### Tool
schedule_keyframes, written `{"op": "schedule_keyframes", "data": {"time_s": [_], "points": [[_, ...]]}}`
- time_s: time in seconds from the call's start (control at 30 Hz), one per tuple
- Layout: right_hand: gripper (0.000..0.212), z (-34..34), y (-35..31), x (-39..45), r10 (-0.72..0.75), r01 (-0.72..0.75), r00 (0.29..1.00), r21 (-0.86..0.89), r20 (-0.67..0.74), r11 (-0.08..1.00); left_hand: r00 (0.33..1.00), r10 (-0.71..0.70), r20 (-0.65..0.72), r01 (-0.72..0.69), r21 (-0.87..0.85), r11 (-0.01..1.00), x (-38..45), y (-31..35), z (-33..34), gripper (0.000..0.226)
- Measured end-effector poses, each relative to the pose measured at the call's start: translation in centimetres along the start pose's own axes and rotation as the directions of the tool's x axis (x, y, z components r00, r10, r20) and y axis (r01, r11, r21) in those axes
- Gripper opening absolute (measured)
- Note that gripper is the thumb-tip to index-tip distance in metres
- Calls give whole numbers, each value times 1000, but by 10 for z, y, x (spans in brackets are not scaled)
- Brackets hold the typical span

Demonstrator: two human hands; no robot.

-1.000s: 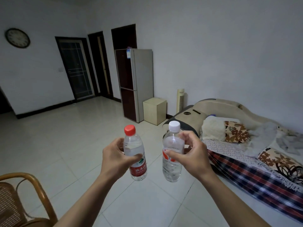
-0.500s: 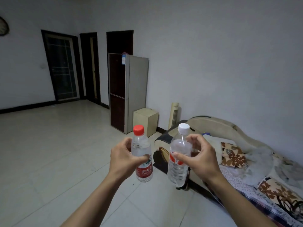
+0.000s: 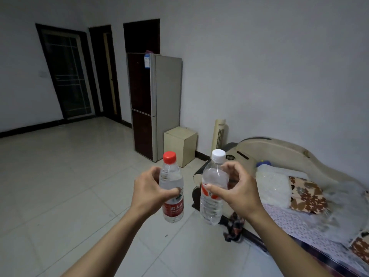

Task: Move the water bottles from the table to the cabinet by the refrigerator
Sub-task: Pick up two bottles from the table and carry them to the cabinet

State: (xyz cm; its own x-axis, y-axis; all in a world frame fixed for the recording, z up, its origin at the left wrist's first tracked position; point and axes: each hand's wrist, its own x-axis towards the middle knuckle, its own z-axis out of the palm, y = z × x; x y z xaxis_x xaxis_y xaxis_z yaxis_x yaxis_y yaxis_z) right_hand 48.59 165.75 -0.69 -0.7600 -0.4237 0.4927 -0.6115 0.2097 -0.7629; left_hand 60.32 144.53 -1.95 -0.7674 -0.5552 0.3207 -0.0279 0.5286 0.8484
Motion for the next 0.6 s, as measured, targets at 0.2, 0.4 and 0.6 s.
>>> {"op": "schedule_keyframes", "data": {"time_s": [0.2,0.4,0.6], "points": [[58,22,39,117,-31,32,999,33,-9,999,998,20,-59,-19,17,1000,113,-12,22,51],[59,53,75,213,-30,29,999,32,24,999,991,4,-132,-5,-5,1000,205,-46,33,54],[61,115,120,290,14,-17,998,57,55,998,995,-20,-99,19,-13,1000,292,-107,38,52]]}}
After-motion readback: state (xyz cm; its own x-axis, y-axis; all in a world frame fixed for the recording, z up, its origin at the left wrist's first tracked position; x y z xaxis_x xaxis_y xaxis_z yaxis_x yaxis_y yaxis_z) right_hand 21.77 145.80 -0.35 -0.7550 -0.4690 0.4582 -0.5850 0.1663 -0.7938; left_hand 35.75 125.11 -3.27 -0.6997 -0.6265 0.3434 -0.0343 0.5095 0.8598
